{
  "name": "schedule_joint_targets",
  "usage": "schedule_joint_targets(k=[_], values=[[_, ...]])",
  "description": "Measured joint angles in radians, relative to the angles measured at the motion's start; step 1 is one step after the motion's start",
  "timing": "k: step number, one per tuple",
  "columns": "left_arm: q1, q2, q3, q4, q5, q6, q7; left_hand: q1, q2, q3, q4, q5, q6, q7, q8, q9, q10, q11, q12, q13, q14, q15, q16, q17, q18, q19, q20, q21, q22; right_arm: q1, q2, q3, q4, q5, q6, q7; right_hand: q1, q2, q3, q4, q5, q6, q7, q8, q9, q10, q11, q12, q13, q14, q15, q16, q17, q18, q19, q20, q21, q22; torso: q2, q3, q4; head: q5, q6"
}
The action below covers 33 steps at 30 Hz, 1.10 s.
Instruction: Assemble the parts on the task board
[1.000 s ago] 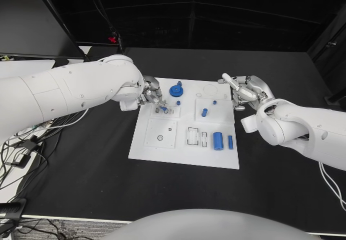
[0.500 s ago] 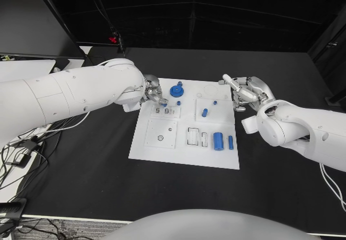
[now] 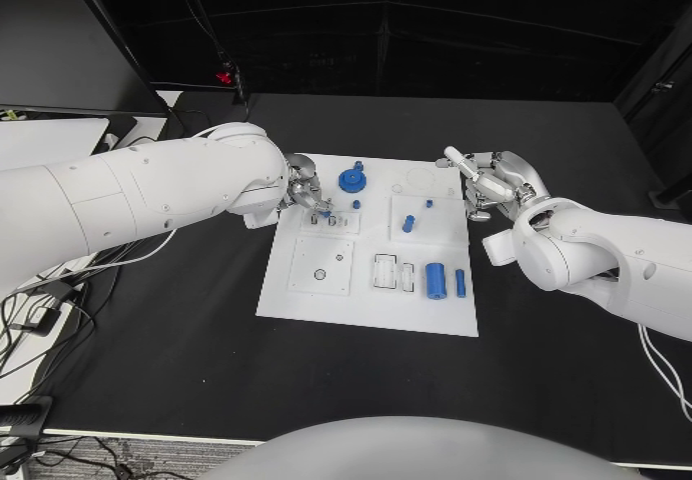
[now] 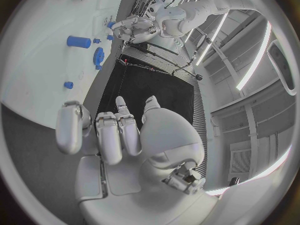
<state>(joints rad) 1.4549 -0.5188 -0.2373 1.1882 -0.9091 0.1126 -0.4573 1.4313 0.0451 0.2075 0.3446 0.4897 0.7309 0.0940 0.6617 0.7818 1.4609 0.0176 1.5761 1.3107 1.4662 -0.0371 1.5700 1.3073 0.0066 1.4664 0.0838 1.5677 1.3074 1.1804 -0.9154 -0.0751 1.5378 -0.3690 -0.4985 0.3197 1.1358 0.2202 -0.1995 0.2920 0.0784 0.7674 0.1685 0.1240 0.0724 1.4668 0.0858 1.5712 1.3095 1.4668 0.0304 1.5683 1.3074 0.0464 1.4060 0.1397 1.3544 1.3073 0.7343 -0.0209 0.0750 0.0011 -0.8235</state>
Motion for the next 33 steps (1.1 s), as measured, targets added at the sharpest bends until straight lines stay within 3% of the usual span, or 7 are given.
schedule_joint_targets(k=[13,33], values=[[-0.008,-0.019,0.0,0.033,-0.002,-0.018,-0.001,0.0,0.0,0.004,0.002,-0.001,0.0,0.0,-0.001,0.0,0.0,0.0,0.0,-0.001,0.0,0.0,0.0,0.0,0.0,0.0,0.0,0.0,0.0,0.0,-0.002,0.0,0.0,0.0,0.0,0.0,0.0,0.0,0.0,0.0,0.0,0.0,0.0,0.0,0.0,0.0,0.0,0.0,0.0,0.0,0.0,0.0,0.0,0.0,0.0,0.0,0.0,0.0,0.0,0.0,0.0006,0.0,-0.005],[-0.012,-0.001,0.002,0.015,-0.002,-0.018,0.001,0.0,0.0,0.008,0.003,-0.003,0.002,0.002,0.0,0.0,0.0,0.0,0.0,0.0,0.0,0.0,0.0,0.0,0.0,0.0,0.0,0.0,0.0,-0.001,-0.003,0.0,0.003,0.0,0.001,0.0,0.004,0.004,0.0,0.0,0.0,0.0,0.0,0.0,0.0,0.0,0.0,0.0,0.0,0.0,0.0,0.0,0.0,0.0,0.0,0.0,-0.004,0.0,0.0,0.0007,0.0016,0.002,-0.009]])
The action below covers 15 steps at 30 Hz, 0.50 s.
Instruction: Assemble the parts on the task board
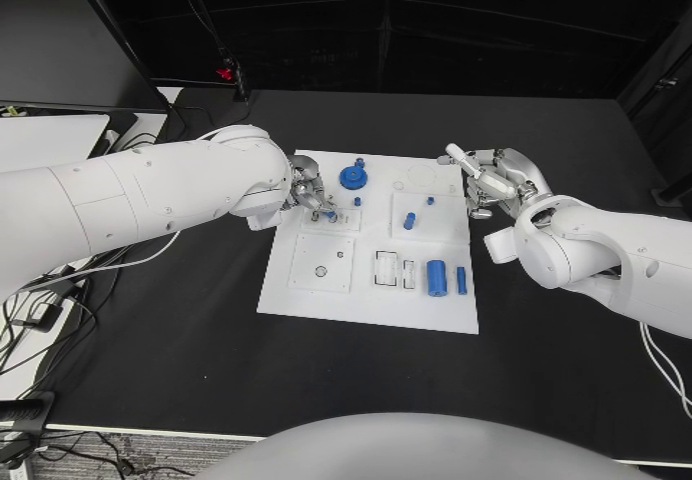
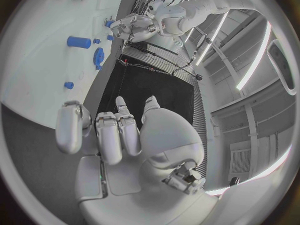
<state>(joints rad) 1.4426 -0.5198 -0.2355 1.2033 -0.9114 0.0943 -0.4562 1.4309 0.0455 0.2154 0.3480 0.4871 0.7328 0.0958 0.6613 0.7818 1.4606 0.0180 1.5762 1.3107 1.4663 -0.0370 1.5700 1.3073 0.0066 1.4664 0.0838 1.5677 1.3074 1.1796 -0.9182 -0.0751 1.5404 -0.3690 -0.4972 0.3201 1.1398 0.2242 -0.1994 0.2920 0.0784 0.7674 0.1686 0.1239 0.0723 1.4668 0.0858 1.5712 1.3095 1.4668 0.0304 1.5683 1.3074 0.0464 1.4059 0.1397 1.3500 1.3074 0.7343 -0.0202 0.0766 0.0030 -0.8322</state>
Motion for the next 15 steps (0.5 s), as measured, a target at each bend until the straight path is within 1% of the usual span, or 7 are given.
schedule_joint_targets(k=[10,15], values=[[0.0,0.004,0.001,-0.004,0.0,0.015,-0.001,0.0,0.0,0.007,0.001,-0.004,0.0,0.0,-0.001,0.0,0.0,0.0,0.0,-0.001,0.001,0.001,0.0,0.0,0.0,0.0,0.0,0.0,0.0,0.0,-0.001,0.0,0.001,0.0,0.0,0.0,0.0,0.0,0.0,0.0,0.0,0.0,0.0,0.0,0.0,0.0,0.0,0.0,0.0,0.0,0.0,0.0,0.0,0.0,0.0,0.0,0.0,0.0,0.0,-0.0004,-0.0009,-0.004,-0.006],[0.0,0.005,0.001,-0.003,0.0,0.023,-0.001,0.0,0.0,0.009,0.003,-0.004,0.0,0.0,0.002,0.0,0.0,0.0,0.0,-0.001,0.001,0.001,0.0,0.0,0.0,0.0,0.0,0.0,0.0,0.0,-0.001,0.0,0.001,0.001,0.0,0.0,0.0,0.0,0.0,0.0,0.0,0.0,0.0,0.0,0.0,0.0,0.0,0.0,0.0,0.0,0.0,0.0,0.0,0.0,0.0,0.0,0.0,0.0,0.0,-0.0005,-0.001,-0.004,-0.006]])
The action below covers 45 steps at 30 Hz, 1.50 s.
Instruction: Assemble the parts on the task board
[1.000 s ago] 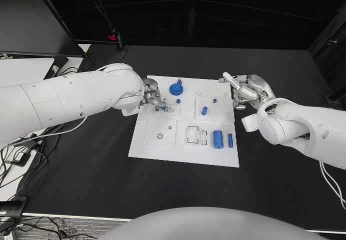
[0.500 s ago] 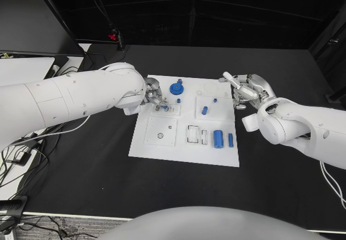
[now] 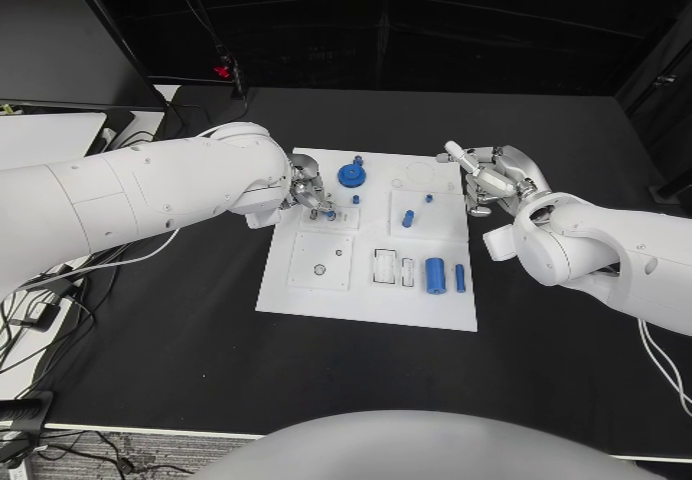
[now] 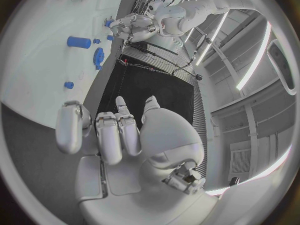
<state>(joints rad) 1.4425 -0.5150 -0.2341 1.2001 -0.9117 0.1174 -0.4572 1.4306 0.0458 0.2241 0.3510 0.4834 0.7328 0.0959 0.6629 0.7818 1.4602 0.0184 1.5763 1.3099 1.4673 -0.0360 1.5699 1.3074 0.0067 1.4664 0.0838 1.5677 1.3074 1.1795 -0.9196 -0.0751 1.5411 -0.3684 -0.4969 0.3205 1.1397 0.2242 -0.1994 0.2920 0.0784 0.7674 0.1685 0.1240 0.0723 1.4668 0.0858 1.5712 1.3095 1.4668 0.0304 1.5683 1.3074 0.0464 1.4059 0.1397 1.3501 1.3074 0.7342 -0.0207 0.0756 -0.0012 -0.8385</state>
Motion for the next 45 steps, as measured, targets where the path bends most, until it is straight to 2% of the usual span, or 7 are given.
schedule_joint_targets(k=[14,35,38,41,45], values=[[-0.002,0.005,0.0,-0.003,0.0,0.022,-0.002,0.0,0.0,0.007,0.001,-0.004,0.002,0.002,0.0,0.007,-0.001,0.001,0.0,0.0,0.0,0.0,0.0,0.0,0.0,0.0,0.0,0.0,0.0,0.0,0.003,0.0,-0.001,0.005,0.0,0.0,0.0,0.0,0.0,0.0,0.0,0.0,0.0,0.0,0.0,0.0,0.0,0.0,0.0,0.0,0.0,0.0,0.0,0.0,0.0,0.0,0.0,0.0,0.0,0.0001,0.0012,0.001,-0.006],[-0.002,0.009,0.001,-0.016,0.002,0.039,-0.002,-0.005,0.005,0.022,0.004,-0.015,0.002,0.002,0.0,0.006,-0.001,0.001,0.0,-0.001,0.0,0.0,0.0,0.0,0.0,0.0,0.0,0.0,0.0,0.0,0.003,0.0,-0.001,0.008,0.001,0.001,0.0,0.0,0.0,0.0,0.0,0.0,0.0,0.0,0.0,0.0,0.0,0.0,0.0,0.0,0.0,0.0,0.0,0.0,0.0,0.0,0.0,0.0,0.0,0.0,0.0006,0.001,-0.007],[-0.002,0.009,0.001,-0.018,0.002,0.043,-0.002,-0.056,0.004,0.024,-0.002,-0.015,0.002,0.002,0.0,0.003,0.003,0.005,0.0,-0.003,0.0,0.0,0.0,0.0,0.0,0.0,0.0,0.0,0.0,0.0,0.003,0.0,-0.001,0.008,0.001,0.001,0.0,0.0,-0.007,-0.002,0.0,0.0,0.0,0.004,0.0,0.0,0.0,0.0,0.0,0.0,0.0,0.0,0.0,0.0,0.0,0.0,0.0,0.0,0.0,0.0,0.0004,0.0,-0.007],[-0.003,0.009,0.0,-0.019,0.001,0.048,-0.003,-0.129,-0.011,0.026,-0.049,0.023,0.004,-0.004,-0.016,-0.012,0.003,0.005,0.0,-0.002,0.0,0.0,0.0,0.0,0.0,0.0,0.0,0.0,0.0,0.0,0.003,0.0,-0.001,0.008,0.001,0.001,0.0,0.0,-0.007,-0.002,0.0,0.0,0.0,0.004,0.0,0.0,0.0,0.0,0.0,0.0,0.0,0.0,0.0,0.0,0.0,0.0,0.0,0.0,0.0,0.0001,0.0003,-0.001,-0.007],[-0.003,0.01,0.001,-0.019,0.0,0.055,-0.004,-0.181,-0.026,-0.011,-0.06,0.038,0.015,-0.021,-0.035,-0.033,0.003,0.005,0.0,-0.002,0.0,0.0,0.0,0.0,0.0,0.0,0.0,0.0,0.0,0.0,0.003,0.0,-0.001,0.008,0.002,0.001,0.0,0.0,-0.007,-0.002,0.0,0.0,0.0,0.004,0.0,0.0,0.0,0.0,0.0,0.0,0.0,0.0,0.0,0.0,0.0,0.0,0.0,0.0,0.0,0.0001,0.0003,-0.002,-0.007]])
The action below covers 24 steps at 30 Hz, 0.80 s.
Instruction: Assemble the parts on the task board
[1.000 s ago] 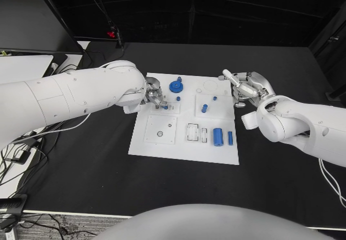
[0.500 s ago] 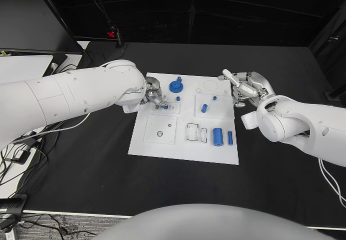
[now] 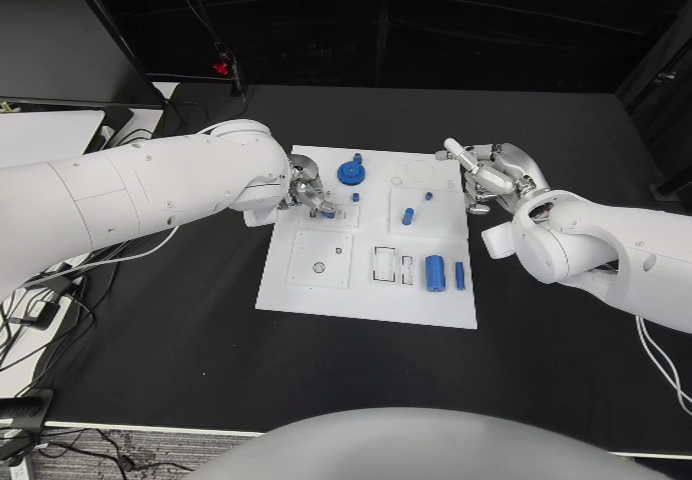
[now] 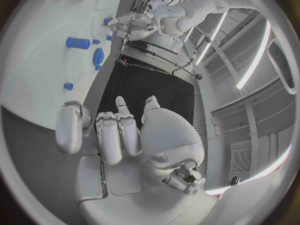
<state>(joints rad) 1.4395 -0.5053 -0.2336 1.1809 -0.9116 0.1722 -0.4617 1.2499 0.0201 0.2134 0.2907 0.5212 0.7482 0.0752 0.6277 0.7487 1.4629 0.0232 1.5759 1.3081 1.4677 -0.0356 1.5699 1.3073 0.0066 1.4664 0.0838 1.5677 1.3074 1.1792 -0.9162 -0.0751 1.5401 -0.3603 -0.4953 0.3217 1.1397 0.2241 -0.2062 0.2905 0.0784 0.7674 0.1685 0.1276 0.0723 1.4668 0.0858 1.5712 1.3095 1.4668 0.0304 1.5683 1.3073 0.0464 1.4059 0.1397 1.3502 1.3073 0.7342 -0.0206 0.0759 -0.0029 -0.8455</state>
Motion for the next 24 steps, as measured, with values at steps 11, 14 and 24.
schedule_joint_targets(k=[11,14,24], values=[[0.0,0.002,0.001,0.001,-0.001,0.018,0.0,-0.042,-0.007,-0.038,0.003,-0.013,-0.005,0.002,-0.01,-0.021,0.0,0.0,0.0,0.0,0.0,0.0,0.0,0.0,0.0,0.0,0.0,0.0,0.0,0.0,-0.001,0.0,0.0,0.0,0.0,0.0,0.0,0.0,0.0,0.0,0.0,0.0,0.0,0.0,0.0,0.0,0.0,0.0,0.0,0.0,0.0,0.0,0.0,0.0,0.0,0.0,0.0,0.0,0.0,0.0001,0.0,-0.002,-0.001],[0.0,0.002,0.001,0.001,-0.001,0.019,0.0,-0.071,-0.007,-0.06,0.004,-0.026,-0.001,0.006,-0.017,-0.024,0.0,0.0,0.0,0.0,0.0,0.0,0.0,0.0,0.0,0.0,0.0,0.0,0.0,0.0,-0.001,0.0,0.0,0.001,0.001,0.0,0.0,0.0,0.0,0.0,0.0,0.0,0.0,0.0,0.0,0.0,0.0,0.0,0.0,0.0,0.0,0.0,0.0,0.0,0.0,0.0,0.0,0.0,0.0,0.0001,0.0,-0.003,-0.001],[0.0,0.001,0.001,0.002,0.0,0.017,0.0,-0.265,-0.006,-0.186,0.003,-0.175,0.008,0.011,-0.026,-0.03,0.0,0.0,0.0,0.0,0.0,0.007,0.0,0.0,0.0,0.0,0.0,0.0,0.001,0.0,-0.001,0.0,-0.001,0.001,0.001,0.0,0.0,0.0,0.0,0.0,0.0,0.0,0.0,0.0,0.0,-0.002,0.002,0.0,0.0,0.0,0.0,0.0,0.0,0.0,0.0,0.0,0.0,0.0,0.0,0.0001,0.0003,-0.003,-0.001]])
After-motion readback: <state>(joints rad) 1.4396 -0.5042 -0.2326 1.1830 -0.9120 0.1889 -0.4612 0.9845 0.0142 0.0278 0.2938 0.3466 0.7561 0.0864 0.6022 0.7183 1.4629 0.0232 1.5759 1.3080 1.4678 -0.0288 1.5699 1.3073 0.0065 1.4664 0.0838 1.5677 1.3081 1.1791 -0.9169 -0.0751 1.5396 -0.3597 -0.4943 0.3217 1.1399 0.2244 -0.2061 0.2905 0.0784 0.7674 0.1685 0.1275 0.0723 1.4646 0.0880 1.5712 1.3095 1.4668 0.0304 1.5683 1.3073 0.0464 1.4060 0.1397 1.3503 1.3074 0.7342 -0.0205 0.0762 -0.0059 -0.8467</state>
